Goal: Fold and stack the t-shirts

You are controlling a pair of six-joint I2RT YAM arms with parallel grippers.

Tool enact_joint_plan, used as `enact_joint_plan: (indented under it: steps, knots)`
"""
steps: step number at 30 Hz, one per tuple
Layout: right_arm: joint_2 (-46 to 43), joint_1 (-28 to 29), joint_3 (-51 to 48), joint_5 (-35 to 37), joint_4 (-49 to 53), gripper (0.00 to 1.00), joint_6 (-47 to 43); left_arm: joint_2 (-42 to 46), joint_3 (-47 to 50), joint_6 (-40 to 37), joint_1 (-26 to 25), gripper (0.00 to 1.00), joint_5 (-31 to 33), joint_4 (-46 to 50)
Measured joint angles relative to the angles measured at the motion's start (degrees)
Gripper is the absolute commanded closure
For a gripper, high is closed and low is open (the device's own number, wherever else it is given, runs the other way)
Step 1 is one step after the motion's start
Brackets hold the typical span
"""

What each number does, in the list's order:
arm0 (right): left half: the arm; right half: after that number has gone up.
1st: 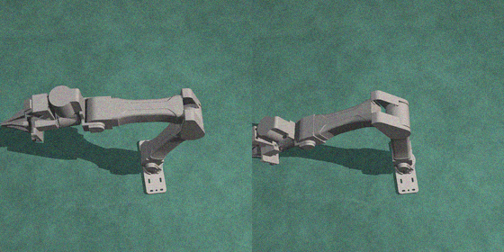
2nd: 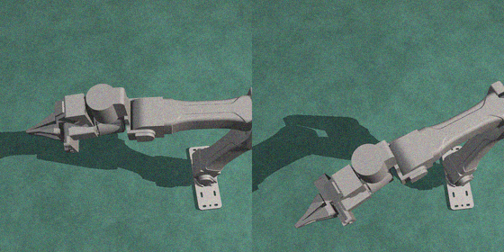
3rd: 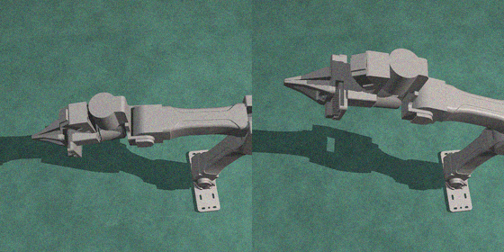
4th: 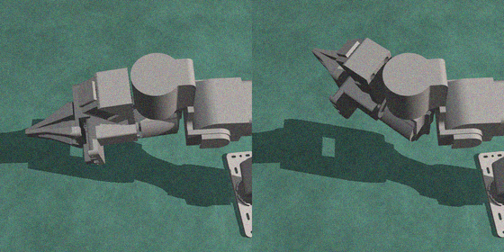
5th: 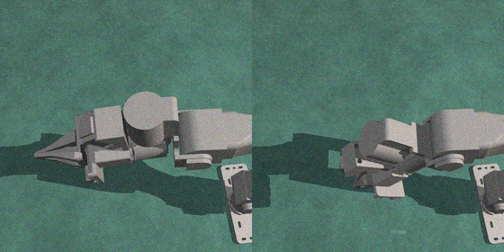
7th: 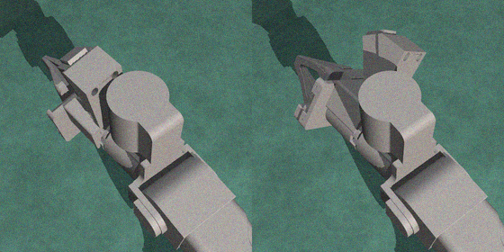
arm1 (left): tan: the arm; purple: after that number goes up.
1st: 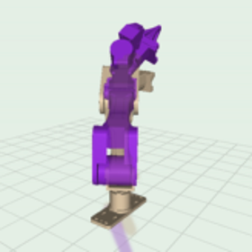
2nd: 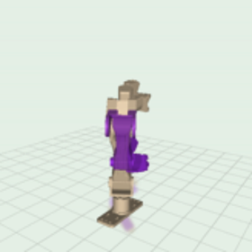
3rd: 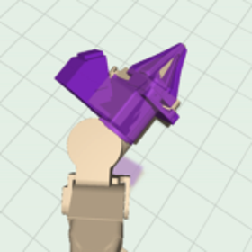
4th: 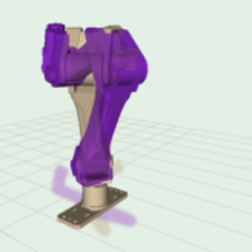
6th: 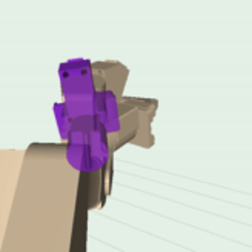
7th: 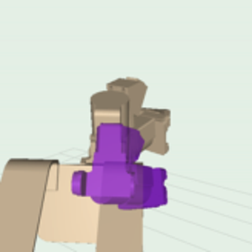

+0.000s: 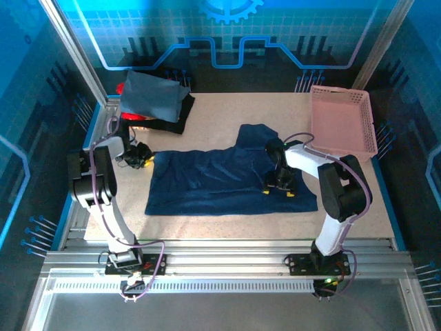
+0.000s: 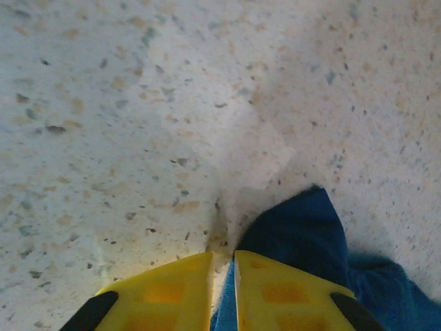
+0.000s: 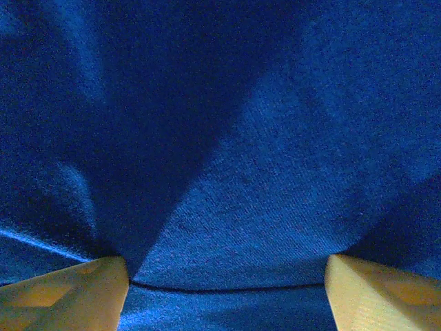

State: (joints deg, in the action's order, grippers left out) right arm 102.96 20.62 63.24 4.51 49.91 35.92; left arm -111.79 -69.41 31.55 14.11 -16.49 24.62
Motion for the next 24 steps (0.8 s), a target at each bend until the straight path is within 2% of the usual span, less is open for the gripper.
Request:
enact_joint_plan:
  steps: [6, 14, 15, 17, 19, 24]
  knots:
    - [0.0, 0.0, 0.0, 0.0, 0.0, 0.24, -0.2, -2.2, -4.8, -0.2, -1.0, 0.98, -0.4, -1.7]
    - [0.0, 0.0, 0.0, 0.0, 0.0, 0.24, -0.2, -2.8, -8.5, -0.5, -1.7, 0.97, -0.9, -2.5]
    - [0.0, 0.0, 0.0, 0.0, 0.0, 0.24, -0.2, -2.8, -8.3, -0.5, -1.7, 0.93, -0.9, -2.4]
    - [0.0, 0.0, 0.0, 0.0, 0.0, 0.24, -0.2, -2.8, -8.3, -0.8, -1.6, 0.71, -1.0, -1.9]
    - [0.0, 0.0, 0.0, 0.0, 0.0, 0.24, -0.2, -2.8, -7.8, -1.0, -1.5, 0.61, -1.0, -1.6]
    - [0.0, 0.1, 0.0, -0.1, 0.0, 0.24, -0.2, -0.9, -3.1, -1.4, -1.1, 0.61, -1.0, -0.9]
